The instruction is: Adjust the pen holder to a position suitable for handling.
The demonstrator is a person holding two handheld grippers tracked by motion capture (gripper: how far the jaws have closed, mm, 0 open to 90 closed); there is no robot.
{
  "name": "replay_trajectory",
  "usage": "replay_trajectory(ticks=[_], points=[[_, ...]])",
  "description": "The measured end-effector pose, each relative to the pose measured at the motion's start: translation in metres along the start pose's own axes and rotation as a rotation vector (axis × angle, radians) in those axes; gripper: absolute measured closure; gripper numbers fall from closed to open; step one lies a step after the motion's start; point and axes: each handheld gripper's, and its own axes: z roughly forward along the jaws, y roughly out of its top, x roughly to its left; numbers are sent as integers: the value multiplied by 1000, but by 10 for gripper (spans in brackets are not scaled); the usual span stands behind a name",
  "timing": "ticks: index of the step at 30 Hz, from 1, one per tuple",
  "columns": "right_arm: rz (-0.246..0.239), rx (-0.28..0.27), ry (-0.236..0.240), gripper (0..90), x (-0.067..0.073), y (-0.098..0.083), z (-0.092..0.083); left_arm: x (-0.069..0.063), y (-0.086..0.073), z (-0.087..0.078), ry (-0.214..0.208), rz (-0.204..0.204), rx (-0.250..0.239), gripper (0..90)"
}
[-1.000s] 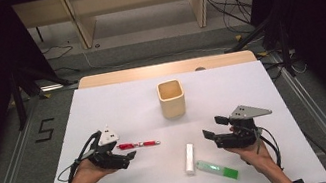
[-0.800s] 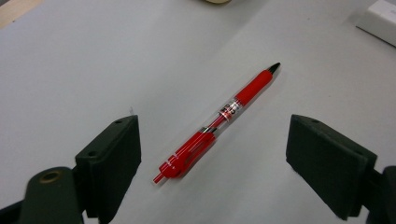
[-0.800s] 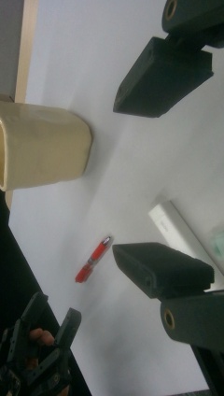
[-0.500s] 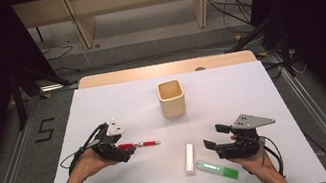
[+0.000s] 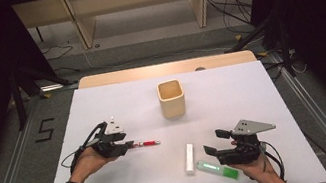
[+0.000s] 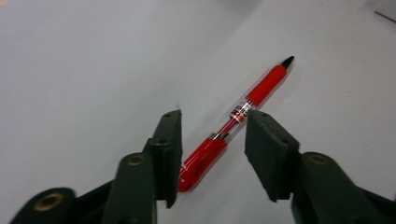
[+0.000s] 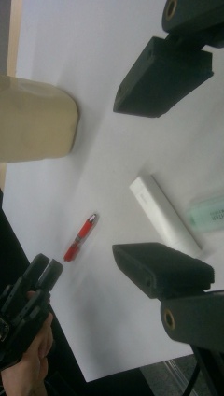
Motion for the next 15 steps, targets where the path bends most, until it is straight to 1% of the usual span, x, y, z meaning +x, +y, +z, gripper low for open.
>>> replay_trajectory(ticks=[1,3,5,6,9,12,15], points=[[1,0,-1,274,1,0,0,0,0,0,1,0,-1,656],[-2,1,3,274,2,0,0,1,0,1,21,-5,4,748],[-3,0,3,274,2,-1,-1,3,0,2,34,-18,6,866],[-2,-2,4,274,3,-1,-1,4,0,3,30,-30,9,892],[-3,-2,5,274,4,-1,-1,8,-3,9,41,-48,39,894],[-4,-2,9,274,6,-2,-2,11,-6,13,51,-75,48,894],[-5,0,12,273,7,-2,-2,16,-10,15,53,-92,58,895]])
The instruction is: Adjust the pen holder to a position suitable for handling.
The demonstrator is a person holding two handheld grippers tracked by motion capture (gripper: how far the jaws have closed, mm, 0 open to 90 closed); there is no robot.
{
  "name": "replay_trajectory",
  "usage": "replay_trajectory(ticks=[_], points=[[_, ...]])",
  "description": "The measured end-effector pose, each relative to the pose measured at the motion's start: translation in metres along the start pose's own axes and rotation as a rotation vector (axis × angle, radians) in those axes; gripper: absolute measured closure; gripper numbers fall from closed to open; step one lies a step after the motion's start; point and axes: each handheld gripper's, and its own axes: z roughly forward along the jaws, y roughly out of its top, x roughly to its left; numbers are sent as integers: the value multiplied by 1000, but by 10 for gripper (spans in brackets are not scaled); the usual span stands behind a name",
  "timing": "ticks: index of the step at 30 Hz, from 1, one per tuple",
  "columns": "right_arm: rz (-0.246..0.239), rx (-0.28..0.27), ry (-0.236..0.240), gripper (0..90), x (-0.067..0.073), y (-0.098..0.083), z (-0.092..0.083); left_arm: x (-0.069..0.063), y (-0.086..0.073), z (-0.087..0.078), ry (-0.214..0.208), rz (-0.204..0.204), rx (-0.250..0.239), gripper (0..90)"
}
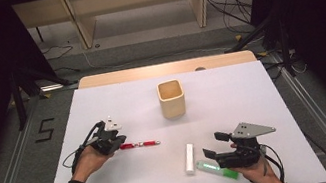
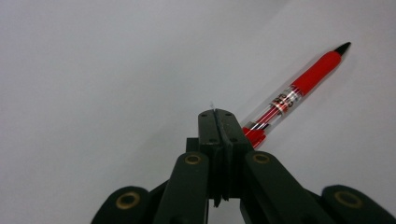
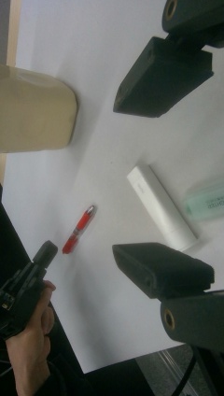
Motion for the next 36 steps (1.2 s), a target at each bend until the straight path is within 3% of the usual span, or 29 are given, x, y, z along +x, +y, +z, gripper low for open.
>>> replay_trajectory(ticks=[17,36], points=[[-1,-6,10,263,7,-2,-4,7,-9,12,14,-51,37,896],[-3,9,8,263,7,-5,-4,-3,-14,6,-6,-46,102,895]])
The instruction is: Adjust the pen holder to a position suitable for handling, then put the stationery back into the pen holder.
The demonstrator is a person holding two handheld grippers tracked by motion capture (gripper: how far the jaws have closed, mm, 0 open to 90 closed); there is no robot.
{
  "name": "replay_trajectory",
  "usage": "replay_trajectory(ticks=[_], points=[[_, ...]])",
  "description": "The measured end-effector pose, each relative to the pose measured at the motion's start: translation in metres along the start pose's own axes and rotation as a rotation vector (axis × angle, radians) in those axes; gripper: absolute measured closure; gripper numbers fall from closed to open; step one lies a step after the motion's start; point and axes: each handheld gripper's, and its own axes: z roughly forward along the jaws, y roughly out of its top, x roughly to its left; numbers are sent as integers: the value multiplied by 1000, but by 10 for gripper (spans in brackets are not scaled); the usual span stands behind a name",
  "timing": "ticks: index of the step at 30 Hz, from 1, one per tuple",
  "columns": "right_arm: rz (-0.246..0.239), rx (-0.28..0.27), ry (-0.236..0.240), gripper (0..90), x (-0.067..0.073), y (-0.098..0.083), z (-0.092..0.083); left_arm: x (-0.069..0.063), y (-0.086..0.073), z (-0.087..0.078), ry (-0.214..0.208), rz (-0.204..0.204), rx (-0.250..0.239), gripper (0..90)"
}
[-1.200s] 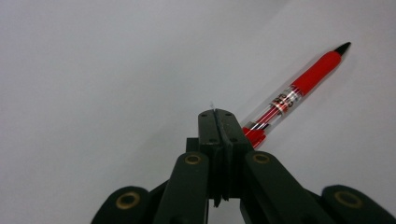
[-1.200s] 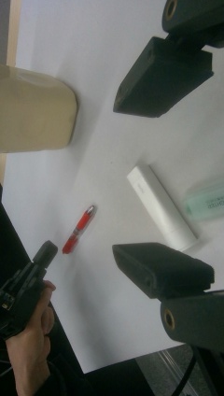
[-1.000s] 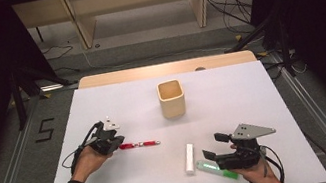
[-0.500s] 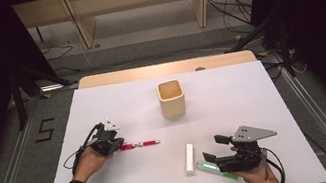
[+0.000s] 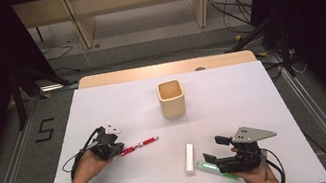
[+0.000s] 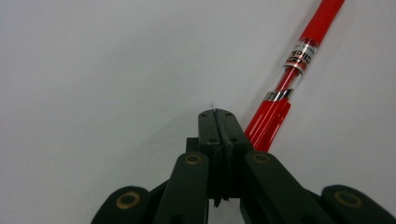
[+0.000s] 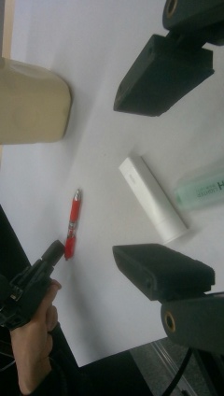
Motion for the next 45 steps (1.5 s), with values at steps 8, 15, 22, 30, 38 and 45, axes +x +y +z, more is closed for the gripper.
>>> replay_trajectory(ticks=[8,15,22,30,38,45], points=[[5,2,2,263,-1,-1,1,0,-2,0,-10,-14,9,895],[8,3,1,264,-3,-2,1,-1,-1,-1,-16,-8,21,895],[9,4,-1,264,-2,-2,1,-4,-1,-2,-29,-7,32,895],[7,5,-4,264,-2,-2,2,-5,-2,-3,-42,-13,43,895],[6,6,-5,264,-4,-3,1,-9,-2,-5,-51,-3,66,895],[9,5,-10,264,-3,-2,1,-15,-2,-6,-61,2,71,895]])
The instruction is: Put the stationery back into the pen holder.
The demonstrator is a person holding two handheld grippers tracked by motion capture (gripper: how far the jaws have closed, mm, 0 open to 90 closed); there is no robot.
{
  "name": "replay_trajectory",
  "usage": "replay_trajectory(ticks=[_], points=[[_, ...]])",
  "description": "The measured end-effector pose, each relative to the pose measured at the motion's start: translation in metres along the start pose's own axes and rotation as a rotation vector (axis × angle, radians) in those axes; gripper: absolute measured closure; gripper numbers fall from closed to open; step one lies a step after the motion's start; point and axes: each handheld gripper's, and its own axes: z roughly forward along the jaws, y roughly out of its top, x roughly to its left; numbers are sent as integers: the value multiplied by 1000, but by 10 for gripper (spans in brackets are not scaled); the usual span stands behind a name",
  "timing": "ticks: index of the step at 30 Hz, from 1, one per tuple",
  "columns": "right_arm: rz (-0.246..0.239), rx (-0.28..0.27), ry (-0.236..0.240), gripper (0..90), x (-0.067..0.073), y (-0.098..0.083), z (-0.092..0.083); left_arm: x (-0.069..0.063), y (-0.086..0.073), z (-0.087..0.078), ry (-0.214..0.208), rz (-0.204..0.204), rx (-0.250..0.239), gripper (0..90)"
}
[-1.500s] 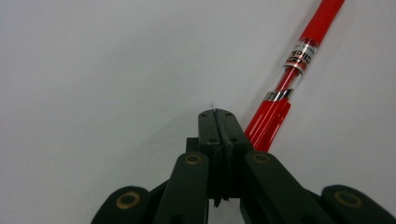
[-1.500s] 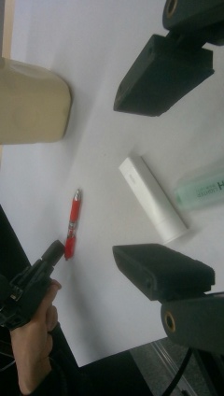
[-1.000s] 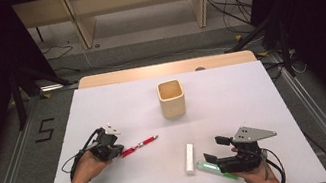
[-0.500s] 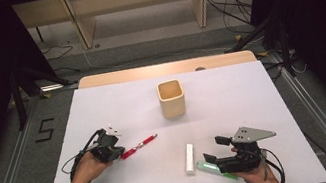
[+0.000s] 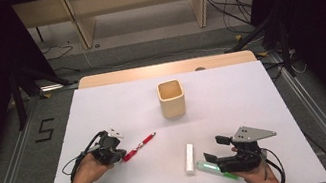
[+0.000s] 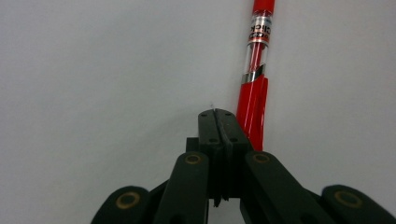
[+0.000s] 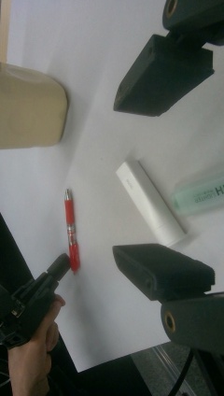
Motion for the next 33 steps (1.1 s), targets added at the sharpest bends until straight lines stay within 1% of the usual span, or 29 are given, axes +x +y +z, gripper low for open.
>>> replay_trajectory(ticks=[2,3,4,7,14,17,20,22,24,26,27,28,29,30,31,33], points=[[-5,0,0,264,0,0,0,-1,-1,0,2,4,2,894],[-4,-1,0,264,1,1,0,-2,-1,0,-3,2,3,895],[-5,0,0,264,1,1,0,-2,-1,-1,-6,9,8,894],[-6,4,-1,264,2,1,1,-4,-1,-1,-14,4,10,894],[-5,4,-3,264,2,1,1,-6,0,-1,-11,9,16,894],[-8,3,-4,263,2,0,1,-5,0,-1,-13,3,10,894],[-6,3,-5,263,2,1,1,-4,0,-2,1,-7,-6,891],[-4,-1,-6,263,2,1,1,-2,0,-4,-3,-17,-19,836],[-7,-4,-5,263,2,1,0,-2,1,-6,-11,-14,-28,786],[-4,-4,-6,262,1,1,0,-3,4,-10,-12,-20,-51,704],[-3,-5,-5,262,1,1,0,-3,5,-11,-21,-21,-61,689],[-3,-6,-5,262,1,1,0,-3,6,-12,-28,-21,-72,654],[-2,-6,-6,262,1,1,0,-4,7,-13,-31,-26,-79,590],[-1,-5,-6,262,1,1,0,-4,9,-15,-33,-21,-85,545],[-1,-6,-5,262,1,1,0,-5,11,-16,-40,-23,-96,526],[-1,-6,-5,262,1,1,0,-8,17,-17,-48,-21,-107,430]])
